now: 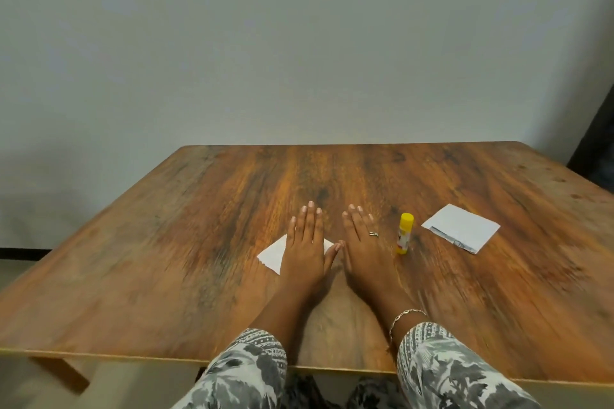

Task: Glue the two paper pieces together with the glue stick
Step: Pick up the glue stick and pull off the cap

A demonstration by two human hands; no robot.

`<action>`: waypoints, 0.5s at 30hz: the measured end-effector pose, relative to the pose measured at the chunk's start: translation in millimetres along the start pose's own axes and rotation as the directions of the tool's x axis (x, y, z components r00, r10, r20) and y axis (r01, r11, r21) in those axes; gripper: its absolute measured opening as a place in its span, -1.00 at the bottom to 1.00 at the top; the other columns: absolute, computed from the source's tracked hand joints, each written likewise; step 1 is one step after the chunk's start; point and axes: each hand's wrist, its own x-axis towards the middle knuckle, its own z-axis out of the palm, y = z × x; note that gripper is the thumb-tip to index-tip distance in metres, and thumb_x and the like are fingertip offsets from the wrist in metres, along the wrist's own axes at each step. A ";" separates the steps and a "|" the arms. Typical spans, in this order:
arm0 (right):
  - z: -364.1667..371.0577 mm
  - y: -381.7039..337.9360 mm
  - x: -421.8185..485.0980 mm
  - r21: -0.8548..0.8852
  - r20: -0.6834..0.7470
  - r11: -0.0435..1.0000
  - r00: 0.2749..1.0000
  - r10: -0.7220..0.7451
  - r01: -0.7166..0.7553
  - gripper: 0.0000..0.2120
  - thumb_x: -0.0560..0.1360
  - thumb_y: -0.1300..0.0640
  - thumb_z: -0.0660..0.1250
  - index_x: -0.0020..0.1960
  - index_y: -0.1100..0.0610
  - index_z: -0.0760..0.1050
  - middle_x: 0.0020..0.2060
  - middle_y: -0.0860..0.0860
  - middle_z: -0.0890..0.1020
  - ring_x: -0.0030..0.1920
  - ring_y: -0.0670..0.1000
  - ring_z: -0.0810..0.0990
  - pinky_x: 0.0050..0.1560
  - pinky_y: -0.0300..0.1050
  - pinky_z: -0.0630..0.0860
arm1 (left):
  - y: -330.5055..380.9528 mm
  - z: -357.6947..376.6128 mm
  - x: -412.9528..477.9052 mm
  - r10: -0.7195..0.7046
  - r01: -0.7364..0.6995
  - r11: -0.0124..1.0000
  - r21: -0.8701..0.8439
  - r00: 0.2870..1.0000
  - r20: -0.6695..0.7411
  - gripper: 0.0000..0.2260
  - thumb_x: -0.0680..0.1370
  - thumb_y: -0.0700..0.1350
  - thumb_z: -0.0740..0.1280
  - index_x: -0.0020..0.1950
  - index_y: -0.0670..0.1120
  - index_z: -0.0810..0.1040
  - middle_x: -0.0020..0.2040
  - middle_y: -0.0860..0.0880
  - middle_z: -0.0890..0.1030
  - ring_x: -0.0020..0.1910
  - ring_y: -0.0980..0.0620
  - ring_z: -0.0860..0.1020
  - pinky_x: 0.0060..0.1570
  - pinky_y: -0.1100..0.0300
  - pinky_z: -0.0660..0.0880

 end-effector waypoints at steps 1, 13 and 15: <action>-2.7 0.9 -5.1 0.034 -0.017 0.999 1.000 -0.008 0.008 -0.50 0.42 0.24 0.36 0.33 0.24 0.35 0.30 0.23 0.46 0.32 0.24 0.42 0.25 0.14 0.41 | 3.1 1.6 -4.2 0.000 0.000 1.000 -0.022 1.000 -0.006 -0.30 0.36 0.33 -0.52 0.41 -0.02 -0.34 0.45 -0.01 -0.34 0.43 0.04 -0.38 0.35 0.21 -0.46; -25.5 54.5 -22.7 0.231 -0.341 0.892 0.826 0.449 -0.389 -0.69 0.43 0.24 0.32 0.14 0.11 0.35 0.08 0.16 0.47 0.03 0.14 0.47 -0.09 0.02 0.49 | 19.7 16.2 -13.2 -0.005 -0.013 0.984 -0.178 0.995 -0.099 -0.24 0.41 0.35 -0.40 0.49 -0.03 -0.08 0.46 0.08 -0.21 0.43 0.13 -0.29 0.37 0.26 -0.35; -23.5 59.2 -19.7 0.295 -0.265 0.839 0.804 0.532 -0.457 -0.67 0.43 0.19 0.34 0.17 0.12 0.36 0.13 0.17 0.47 0.07 0.18 0.48 -0.08 0.00 0.47 | 19.3 19.5 -10.2 0.001 -0.024 0.980 -0.196 0.993 -0.117 -0.36 0.51 0.29 -0.23 0.49 -0.03 -0.03 0.46 0.10 -0.16 0.42 0.17 -0.28 0.37 0.27 -0.32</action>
